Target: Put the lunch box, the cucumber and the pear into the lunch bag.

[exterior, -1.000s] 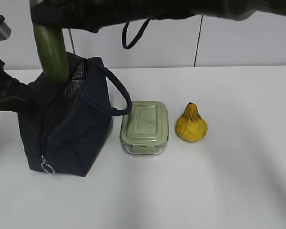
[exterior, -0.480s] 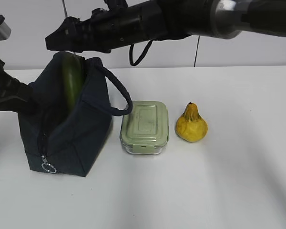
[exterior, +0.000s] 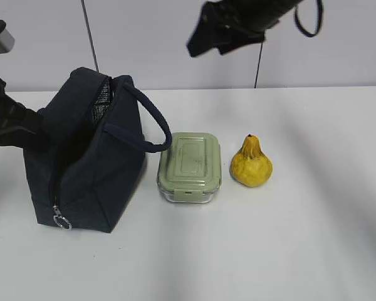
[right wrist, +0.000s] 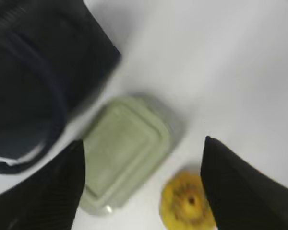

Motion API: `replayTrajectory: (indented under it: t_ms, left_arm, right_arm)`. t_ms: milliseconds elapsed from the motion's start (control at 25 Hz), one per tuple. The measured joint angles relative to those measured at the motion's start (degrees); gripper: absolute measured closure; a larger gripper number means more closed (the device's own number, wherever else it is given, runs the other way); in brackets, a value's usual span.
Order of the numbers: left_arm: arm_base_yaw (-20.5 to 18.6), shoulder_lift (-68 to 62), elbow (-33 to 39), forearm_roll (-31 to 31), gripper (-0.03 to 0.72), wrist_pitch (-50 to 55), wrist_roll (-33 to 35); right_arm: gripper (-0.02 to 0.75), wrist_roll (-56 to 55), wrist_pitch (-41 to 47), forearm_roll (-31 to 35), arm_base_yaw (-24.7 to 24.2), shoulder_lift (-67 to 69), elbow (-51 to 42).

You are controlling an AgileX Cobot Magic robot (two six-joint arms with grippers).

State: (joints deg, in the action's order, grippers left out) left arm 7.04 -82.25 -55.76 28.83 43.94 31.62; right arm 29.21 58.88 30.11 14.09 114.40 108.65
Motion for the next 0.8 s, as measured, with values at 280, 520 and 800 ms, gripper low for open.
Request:
replayTrajectory:
  t_ms: [280, 520, 800]
  left_arm:
    - [0.00, 0.00, 0.00, 0.00, 0.704, 0.14, 0.00]
    - [0.00, 0.00, 0.00, 0.00, 0.704, 0.25, 0.00]
    - [0.00, 0.00, 0.00, 0.00, 0.704, 0.28, 0.00]
  right_arm:
    - [0.162, -14.55, 11.12, -15.54, -0.23, 3.55, 0.00]
    - [0.162, -15.97, 11.21, -16.95, -0.23, 8.93, 0.00]
    - [0.162, -17.03, 11.21, -17.13, -0.23, 12.32, 0.00]
